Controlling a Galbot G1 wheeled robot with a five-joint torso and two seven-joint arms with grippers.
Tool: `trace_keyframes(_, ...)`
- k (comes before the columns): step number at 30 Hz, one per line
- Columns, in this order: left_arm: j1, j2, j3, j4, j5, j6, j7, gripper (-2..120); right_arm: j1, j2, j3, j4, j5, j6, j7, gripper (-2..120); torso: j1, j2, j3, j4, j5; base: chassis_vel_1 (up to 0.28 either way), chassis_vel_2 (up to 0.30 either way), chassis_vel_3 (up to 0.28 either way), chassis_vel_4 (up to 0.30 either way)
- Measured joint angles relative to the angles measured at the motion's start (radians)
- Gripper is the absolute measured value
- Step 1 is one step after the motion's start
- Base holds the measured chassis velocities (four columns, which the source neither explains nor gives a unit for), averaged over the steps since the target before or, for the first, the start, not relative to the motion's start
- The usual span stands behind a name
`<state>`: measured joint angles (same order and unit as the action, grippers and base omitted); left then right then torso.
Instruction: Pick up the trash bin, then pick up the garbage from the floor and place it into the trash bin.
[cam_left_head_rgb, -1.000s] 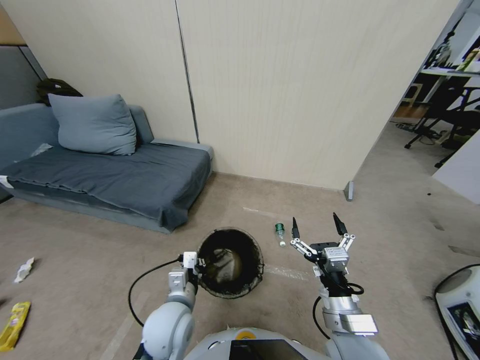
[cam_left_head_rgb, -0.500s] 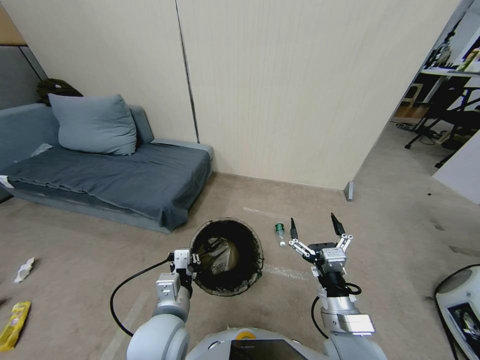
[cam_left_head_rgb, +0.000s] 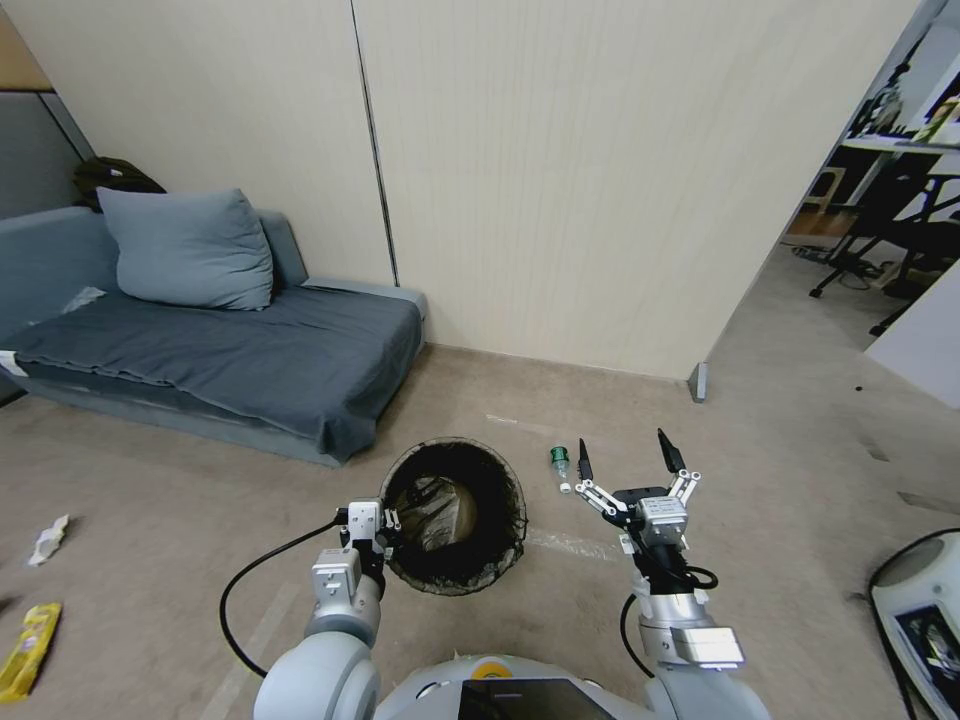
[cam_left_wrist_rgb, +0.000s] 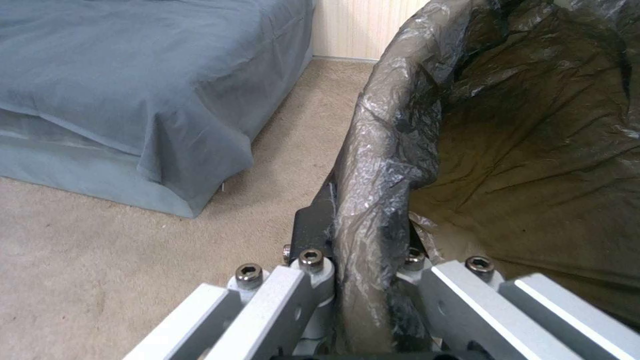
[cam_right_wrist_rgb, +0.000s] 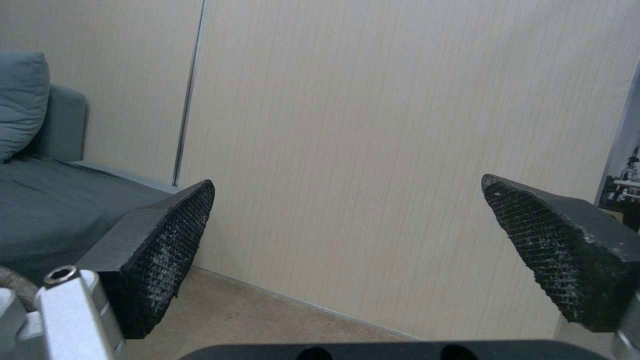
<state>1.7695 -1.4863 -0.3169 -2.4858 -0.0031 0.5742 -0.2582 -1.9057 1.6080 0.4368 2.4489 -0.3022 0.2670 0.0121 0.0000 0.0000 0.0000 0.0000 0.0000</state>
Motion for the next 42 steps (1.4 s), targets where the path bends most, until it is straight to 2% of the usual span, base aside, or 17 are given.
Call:
trace_keyframes(18,-0.004,0.0,-0.001,0.0,-0.003,0.0,0.0,3,-0.001,0.0,0.0,-0.001,0.001,0.0,-0.001,100,0.0,0.0,0.0,0.0,0.0,-0.079,0.074,0.075,-0.083)
trace_keyframes(42,-0.013,0.001,-0.004,-0.013,-0.006,-0.001,0.004,3,0.023,0.0,0.005,-0.025,0.006,0.006,-0.014,100,0.0,0.0,0.0,-0.0001,-0.0001,-0.004,0.007,0.003,-0.004)
